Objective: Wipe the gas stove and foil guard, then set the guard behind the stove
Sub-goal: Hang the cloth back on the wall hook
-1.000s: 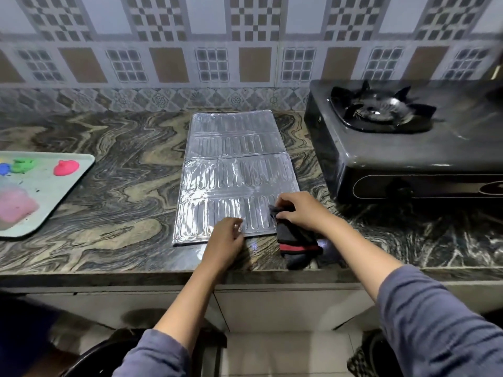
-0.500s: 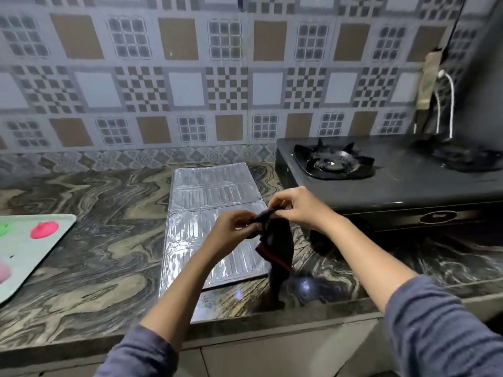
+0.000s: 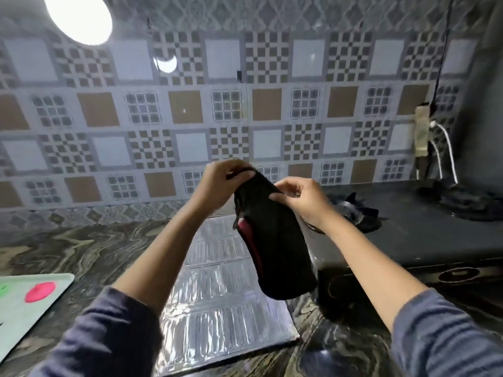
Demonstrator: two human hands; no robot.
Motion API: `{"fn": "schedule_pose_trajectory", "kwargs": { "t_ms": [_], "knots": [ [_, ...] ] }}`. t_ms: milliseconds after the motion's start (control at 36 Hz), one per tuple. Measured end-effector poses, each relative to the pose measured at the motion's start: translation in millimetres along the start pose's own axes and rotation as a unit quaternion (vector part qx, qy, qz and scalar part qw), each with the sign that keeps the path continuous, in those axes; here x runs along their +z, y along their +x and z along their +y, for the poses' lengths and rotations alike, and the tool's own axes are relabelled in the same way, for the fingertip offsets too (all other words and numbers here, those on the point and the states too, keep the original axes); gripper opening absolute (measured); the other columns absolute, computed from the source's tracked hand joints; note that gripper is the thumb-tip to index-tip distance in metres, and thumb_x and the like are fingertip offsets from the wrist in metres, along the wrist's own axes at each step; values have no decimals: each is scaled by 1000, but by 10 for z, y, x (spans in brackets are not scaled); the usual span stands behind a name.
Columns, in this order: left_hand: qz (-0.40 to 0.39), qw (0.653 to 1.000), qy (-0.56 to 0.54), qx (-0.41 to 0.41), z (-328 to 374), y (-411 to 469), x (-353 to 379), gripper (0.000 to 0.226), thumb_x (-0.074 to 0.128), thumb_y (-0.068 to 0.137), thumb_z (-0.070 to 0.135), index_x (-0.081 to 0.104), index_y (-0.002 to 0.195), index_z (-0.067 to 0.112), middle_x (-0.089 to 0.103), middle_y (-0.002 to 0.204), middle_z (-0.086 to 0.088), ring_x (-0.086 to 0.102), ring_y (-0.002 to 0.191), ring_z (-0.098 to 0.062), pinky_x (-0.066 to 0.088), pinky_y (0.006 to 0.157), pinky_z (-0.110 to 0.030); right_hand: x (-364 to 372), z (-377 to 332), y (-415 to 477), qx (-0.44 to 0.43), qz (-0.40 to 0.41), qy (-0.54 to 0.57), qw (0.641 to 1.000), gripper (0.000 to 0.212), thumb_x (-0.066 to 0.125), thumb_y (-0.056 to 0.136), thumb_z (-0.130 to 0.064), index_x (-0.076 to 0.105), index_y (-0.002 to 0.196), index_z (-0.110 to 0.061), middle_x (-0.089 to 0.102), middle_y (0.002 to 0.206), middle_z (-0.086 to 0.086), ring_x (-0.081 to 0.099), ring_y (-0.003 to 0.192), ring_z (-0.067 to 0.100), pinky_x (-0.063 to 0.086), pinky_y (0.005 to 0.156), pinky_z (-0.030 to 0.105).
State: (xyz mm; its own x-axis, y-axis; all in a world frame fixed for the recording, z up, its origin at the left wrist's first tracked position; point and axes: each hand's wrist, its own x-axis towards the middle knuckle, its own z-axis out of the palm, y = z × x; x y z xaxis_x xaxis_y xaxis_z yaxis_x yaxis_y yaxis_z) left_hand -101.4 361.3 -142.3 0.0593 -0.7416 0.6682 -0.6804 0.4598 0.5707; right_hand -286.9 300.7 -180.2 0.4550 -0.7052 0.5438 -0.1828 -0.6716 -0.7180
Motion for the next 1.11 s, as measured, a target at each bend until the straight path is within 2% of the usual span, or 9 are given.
{"fn": "schedule_pose_trajectory", "kwargs": {
  "t_ms": [111,222,333,417,500,611,806,972,1111],
  "knots": [
    [22,998,44,25,91,348,-74,16,64,85,13,72,98,8,66,88,7,60,78,4,45,73,-3,15,66,250,-14,21,65,998,19,72,78,-27,70,90,-13,71,85,-1,66,80,8,50,72,18],
    [47,995,80,38,117,621,-157,16,64,85,12,72,97,7,67,89,4,63,81,-1,48,78,-11,119,234,513,-51,16,6,999,18,69,82,-24,69,90,-8,67,81,1,61,69,-1,42,63,13],
    [81,990,115,33,48,790,-336,15,63,85,11,72,97,9,67,88,6,62,81,-2,47,75,-4,173,394,694,-17,-37,66,997,15,69,82,-20,69,92,-8,70,83,0,66,78,13,50,74,25],
    [110,986,121,4,-120,832,-485,15,63,85,9,72,96,9,67,87,6,61,80,-1,45,71,1,191,439,836,4,-60,116,991,19,71,79,-26,69,93,-13,71,87,-3,68,81,10,51,76,17],
    [133,982,135,-29,-370,818,-582,13,64,84,11,73,93,10,68,83,2,62,76,-4,46,68,-3,244,445,1052,-7,-24,89,996,15,72,78,-24,70,90,-15,70,82,-4,66,78,13,51,74,18],
    [141,975,157,-69,-709,791,-642,13,64,84,11,72,94,8,67,83,1,62,77,-10,49,72,-12,302,416,1372,-21,-12,53,998,9,68,83,-21,70,89,-15,67,79,-6,60,74,4,44,63,3],
    [36,986,95,-130,-1122,915,-477,19,53,90,10,66,105,15,67,95,-2,61,86,-11,48,65,-9,314,402,1885,-52,-17,32,998,9,66,85,-17,71,91,-14,70,86,-3,62,81,6,43,70,2],
    [-49,988,-36,-140,-1258,1331,-51,29,56,91,29,62,115,15,70,107,-4,65,101,-12,53,88,-25,250,413,2369,-69,-25,-31,997,10,66,84,-18,72,91,-14,70,87,-2,62,84,9,44,71,10],
    [18,992,-66,-104,-1276,1756,228,17,61,87,17,67,101,7,69,88,-3,65,74,2,52,71,-16,78,446,2690,-76,10,-38,996,10,67,83,-13,73,90,-9,69,84,-3,61,79,7,42,67,2]
  ]
}}
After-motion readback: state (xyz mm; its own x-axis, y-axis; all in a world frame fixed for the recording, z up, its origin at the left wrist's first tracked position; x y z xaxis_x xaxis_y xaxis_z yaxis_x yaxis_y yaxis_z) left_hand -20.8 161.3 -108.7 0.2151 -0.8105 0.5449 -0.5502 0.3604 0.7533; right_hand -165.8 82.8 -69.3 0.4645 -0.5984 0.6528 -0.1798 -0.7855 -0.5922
